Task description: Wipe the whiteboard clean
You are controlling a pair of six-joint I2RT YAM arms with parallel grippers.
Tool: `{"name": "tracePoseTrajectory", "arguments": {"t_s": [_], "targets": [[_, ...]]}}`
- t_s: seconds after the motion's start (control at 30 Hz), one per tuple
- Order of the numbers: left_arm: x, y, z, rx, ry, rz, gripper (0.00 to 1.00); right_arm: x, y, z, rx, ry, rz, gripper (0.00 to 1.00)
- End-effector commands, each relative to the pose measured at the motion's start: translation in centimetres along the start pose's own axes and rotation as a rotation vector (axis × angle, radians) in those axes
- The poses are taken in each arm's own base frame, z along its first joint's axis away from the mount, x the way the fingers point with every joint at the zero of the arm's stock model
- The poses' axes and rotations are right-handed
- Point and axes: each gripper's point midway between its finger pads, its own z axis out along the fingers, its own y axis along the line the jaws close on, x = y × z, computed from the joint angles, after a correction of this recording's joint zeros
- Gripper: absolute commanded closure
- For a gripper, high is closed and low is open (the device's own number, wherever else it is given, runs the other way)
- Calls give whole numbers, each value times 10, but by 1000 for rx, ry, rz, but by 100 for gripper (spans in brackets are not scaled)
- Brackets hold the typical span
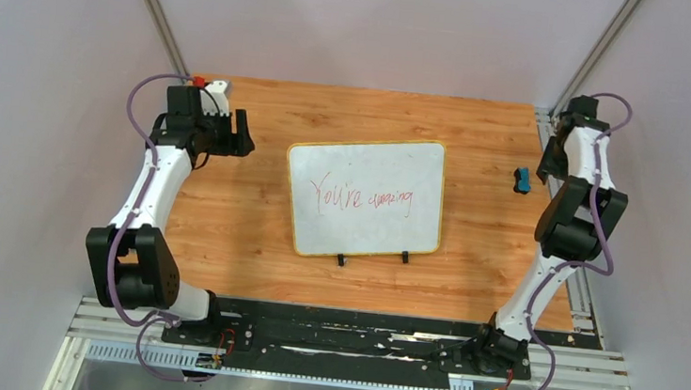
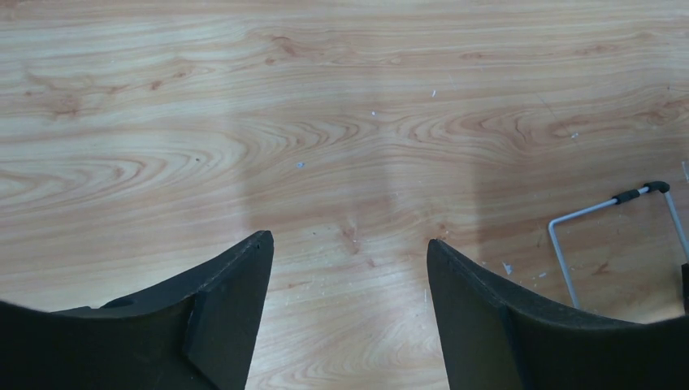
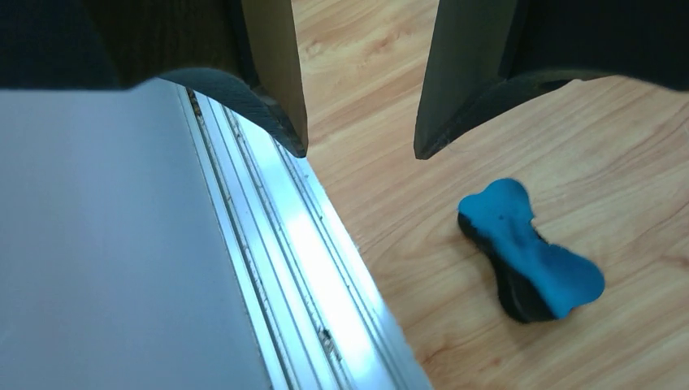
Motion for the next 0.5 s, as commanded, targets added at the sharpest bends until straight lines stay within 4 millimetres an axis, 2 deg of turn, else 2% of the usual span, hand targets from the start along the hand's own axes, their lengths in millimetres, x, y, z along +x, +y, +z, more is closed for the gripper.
{"name": "tracePoseTrajectory", "arguments": {"t_s": [0.0,0.23,0.33,0.47], "targets": [[-4,-2,-10,1,-37,17,27,-13,0,-2,-172,-72,26,47],[-5,-3,-13,1,-55,34,27,-13,31,9,-368,-58,8,51],[-4,-5,-13,14,-53,31,27,-16,53,3,-507,-73,-9,52],[0,-6,-12,26,-39,30,27,-21,52,12,-478,-59,11,52]]}}
